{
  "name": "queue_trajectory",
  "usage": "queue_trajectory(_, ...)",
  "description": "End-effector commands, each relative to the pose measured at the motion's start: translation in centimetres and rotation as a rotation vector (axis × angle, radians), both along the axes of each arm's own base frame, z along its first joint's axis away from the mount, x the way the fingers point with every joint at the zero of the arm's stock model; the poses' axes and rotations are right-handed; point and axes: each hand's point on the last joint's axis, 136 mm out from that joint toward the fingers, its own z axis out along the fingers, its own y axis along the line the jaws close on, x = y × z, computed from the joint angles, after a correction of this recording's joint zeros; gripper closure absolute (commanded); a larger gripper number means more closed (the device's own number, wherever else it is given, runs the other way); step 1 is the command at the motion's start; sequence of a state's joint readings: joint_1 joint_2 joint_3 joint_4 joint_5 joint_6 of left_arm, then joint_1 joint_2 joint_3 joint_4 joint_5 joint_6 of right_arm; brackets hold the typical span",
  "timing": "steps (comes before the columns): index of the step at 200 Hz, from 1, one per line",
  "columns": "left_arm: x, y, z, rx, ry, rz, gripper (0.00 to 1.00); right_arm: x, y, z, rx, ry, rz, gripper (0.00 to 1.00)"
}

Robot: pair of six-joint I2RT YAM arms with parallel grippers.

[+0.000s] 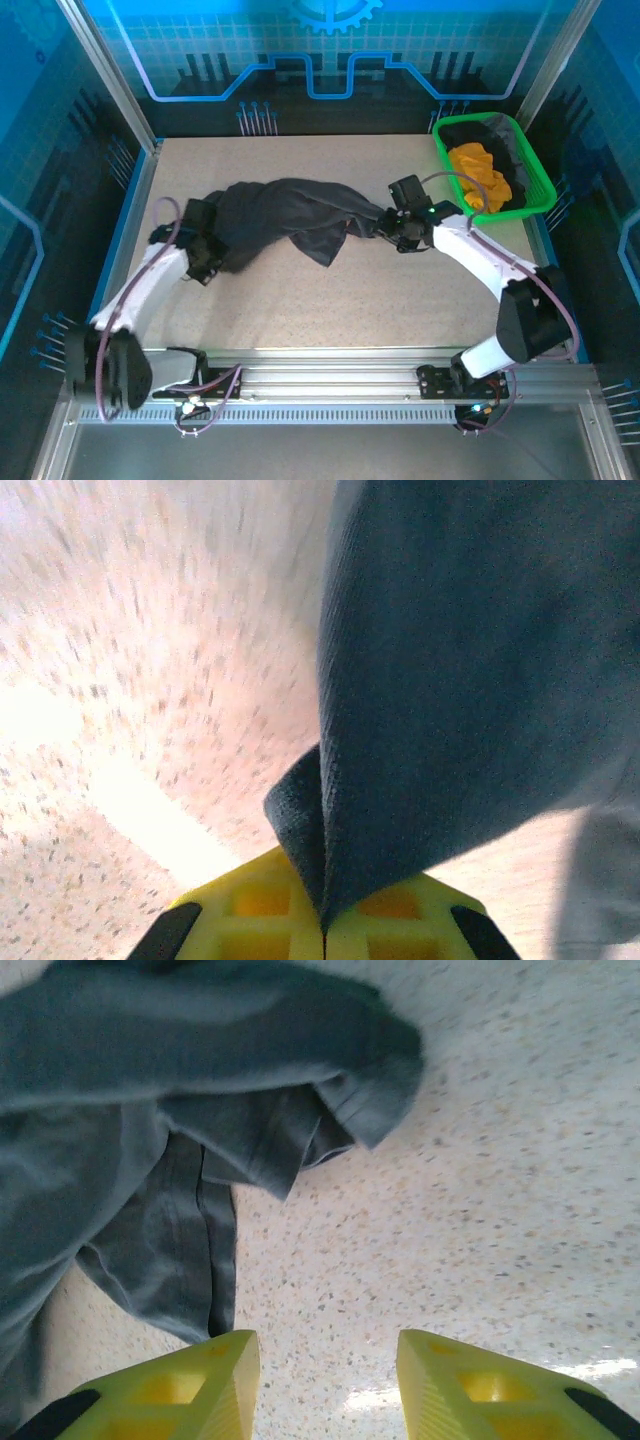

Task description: Fold and stack the t-shirts

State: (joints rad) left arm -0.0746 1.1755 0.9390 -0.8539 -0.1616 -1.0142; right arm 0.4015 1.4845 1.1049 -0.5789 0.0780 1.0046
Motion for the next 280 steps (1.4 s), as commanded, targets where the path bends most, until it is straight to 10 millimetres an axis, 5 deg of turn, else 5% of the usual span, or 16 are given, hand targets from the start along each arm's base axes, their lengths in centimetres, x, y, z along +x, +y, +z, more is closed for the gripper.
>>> queue_trajectory(1,-1.0,3.4,5.1,0.111,-0.117,0.151,1.0,0.8,-1.6,-0.7,0.055,0.002,-0.15,0.58)
queue_trajectory(24,-0.7,4.9,9.1,0.142,-0.227,0.213,1.0,1.8,-0.7,-1.1,0.093,0.036,-0.166,0.56)
queue_trajectory(46,-0.7,5.9,10.9,0.142,-0.285,0.24,1.0,2.8,0.7,-1.7,0.152,0.064,-0.199,0.53)
queue_trajectory(116,-1.8,5.4,8.9,0.102,-0.256,0.235,1.0,5.1,6.3,-5.5,0.302,0.196,-0.321,0.51)
queue_trajectory(164,-1.5,5.3,9.0,0.095,-0.259,0.221,1.0,7.1,5.5,-7.8,0.269,0.22,-0.384,0.61)
queue_trajectory(180,-1.2,5.2,9.0,0.09,-0.264,0.213,1.0,8.3,4.8,-7.6,0.253,0.184,-0.387,0.79)
queue_trajectory(194,-0.3,5.0,8.9,0.072,-0.278,0.204,1.0,9.6,4.2,-6.4,0.226,0.129,-0.359,1.0)
queue_trajectory(238,6.9,4.6,10.3,-0.06,-0.387,0.174,1.0,15.8,2.6,3.1,0.151,-0.157,-0.213,1.0)
queue_trajectory(264,13.5,4.8,14.5,-0.121,-0.507,0.139,1.0,19.4,1.6,9.1,0.179,-0.29,-0.189,1.0)
queue_trajectory(280,17.5,5.6,18.7,-0.135,-0.608,0.119,1.0,21.5,1.0,13.2,0.208,-0.386,-0.174,1.0)
